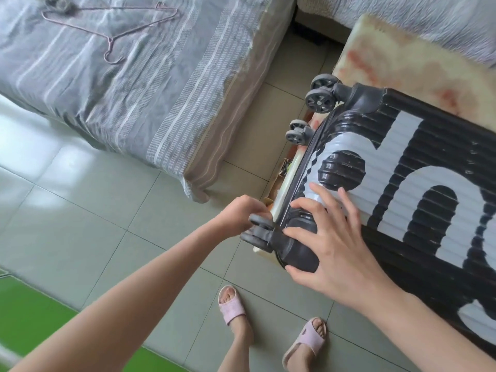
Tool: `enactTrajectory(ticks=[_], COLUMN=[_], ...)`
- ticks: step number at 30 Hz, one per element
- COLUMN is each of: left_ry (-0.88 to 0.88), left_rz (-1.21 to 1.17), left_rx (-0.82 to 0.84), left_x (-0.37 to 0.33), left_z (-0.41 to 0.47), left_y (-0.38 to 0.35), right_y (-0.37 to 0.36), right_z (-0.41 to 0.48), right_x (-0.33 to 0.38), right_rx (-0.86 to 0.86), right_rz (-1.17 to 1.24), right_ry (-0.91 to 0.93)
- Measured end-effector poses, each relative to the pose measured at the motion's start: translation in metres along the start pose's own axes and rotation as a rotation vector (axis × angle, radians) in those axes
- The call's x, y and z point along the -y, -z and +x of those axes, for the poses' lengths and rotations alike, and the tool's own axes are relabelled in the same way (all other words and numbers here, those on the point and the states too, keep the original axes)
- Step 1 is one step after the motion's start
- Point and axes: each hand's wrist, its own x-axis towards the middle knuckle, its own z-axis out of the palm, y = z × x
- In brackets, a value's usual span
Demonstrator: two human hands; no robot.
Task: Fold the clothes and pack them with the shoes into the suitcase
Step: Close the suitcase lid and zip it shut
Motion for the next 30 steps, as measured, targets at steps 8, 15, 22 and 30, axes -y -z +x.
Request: enactTrajectory(ticks=[8,15,22,30], left_ry=[-0.028,-0.054,-0.029,0.054], left_rz=[-0.104,-0.276,0.054,0.183], left_rx=[0.040,0.064,0.162,0.262], left_x=[-0.007,-0.003,-0.010,-0.014], left_z=[0.031,0.023,0.029,0.022], left_y=[0.012,0.015,0.024,0.024], right_y=[0.019,0.023,0.023,0.025], right_z=[0.012,0.045,0.045,0.044], right_x=[-0.022,-0.064,-0.062,-0.062], right_rx=[-0.103,0.013,0.008,0.022], right_rz=[0.102,-0.035,-0.004,0.015], right_ry=[-0.148,-0.451,-0.462,-0.459])
